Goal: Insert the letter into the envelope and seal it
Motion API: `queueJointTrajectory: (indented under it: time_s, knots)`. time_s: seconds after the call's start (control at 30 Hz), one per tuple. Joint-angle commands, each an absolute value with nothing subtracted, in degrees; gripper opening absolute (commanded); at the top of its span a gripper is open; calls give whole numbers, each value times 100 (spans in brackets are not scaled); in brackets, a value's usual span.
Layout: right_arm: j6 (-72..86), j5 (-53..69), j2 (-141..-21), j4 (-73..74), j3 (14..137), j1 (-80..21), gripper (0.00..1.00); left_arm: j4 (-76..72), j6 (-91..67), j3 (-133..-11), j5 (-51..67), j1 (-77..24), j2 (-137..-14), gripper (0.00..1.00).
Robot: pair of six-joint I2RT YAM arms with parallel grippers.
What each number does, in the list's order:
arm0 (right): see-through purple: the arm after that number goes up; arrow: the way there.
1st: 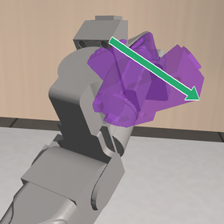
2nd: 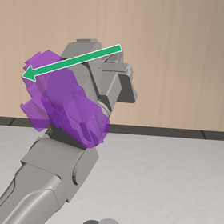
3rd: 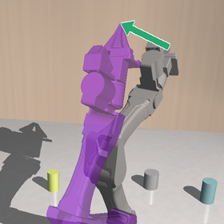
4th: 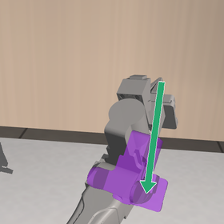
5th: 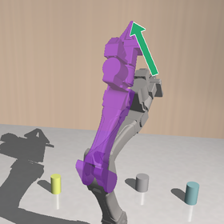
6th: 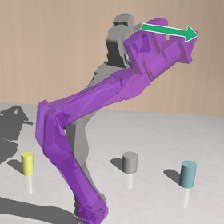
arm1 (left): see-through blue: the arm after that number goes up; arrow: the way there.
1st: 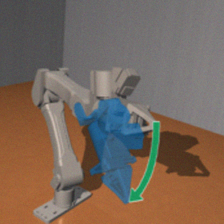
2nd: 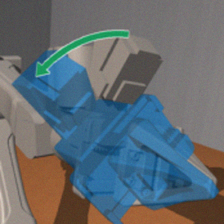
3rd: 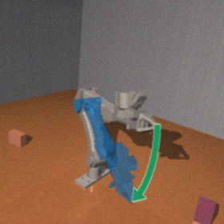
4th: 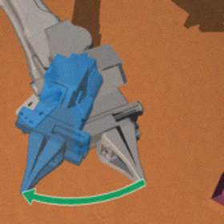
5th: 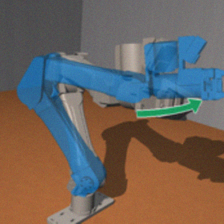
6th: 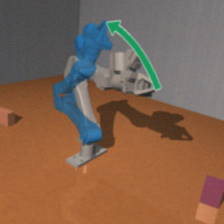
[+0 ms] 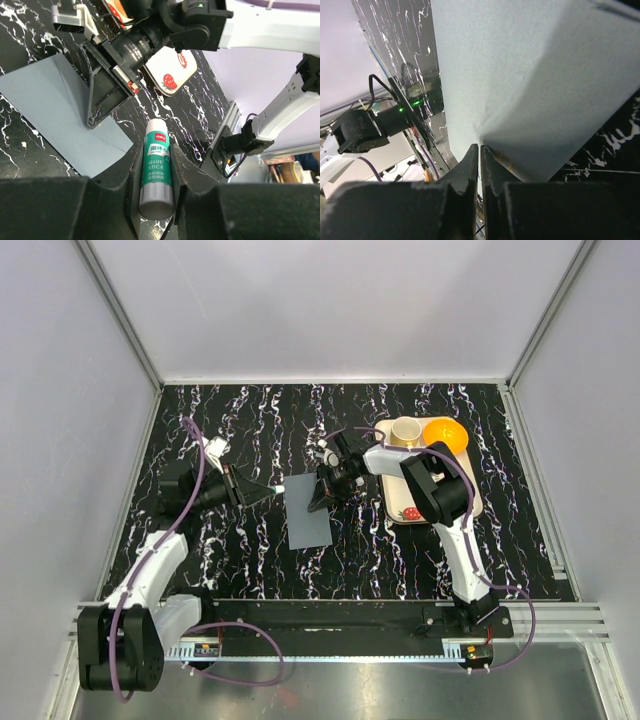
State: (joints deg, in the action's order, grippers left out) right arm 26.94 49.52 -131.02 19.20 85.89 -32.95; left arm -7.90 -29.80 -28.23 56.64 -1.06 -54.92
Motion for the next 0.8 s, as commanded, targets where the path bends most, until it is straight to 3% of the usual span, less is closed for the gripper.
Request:
queueJointTrajectory:
  time_s: [0.0, 0.2, 0.37, 0.63, 0.77]
  knots:
    - [2136, 4394, -12860, 2259, 8605, -3296, 11, -2727, -4436, -2479, 5626, -79, -5958, 0]
    - [2416, 4773, -11638, 1970, 7639, -3278, 23, -3937, -5581, -2434, 5135, -341, -7012, 0]
    - [2742, 4764, -11522, 1319, 6813, -3287, 23, -4341, -6072, -2531, 4518, -852, -7996, 0]
    - [3129, 4070, -11786, 379, 6565, -3287, 25, -5113, -6749, -3146, 3797, -1502, -9719, 0]
    - [2796, 3403, -11786, 825, 6776, -3322, 24, -5922, -7110, -3357, 3639, -1845, -10291, 0]
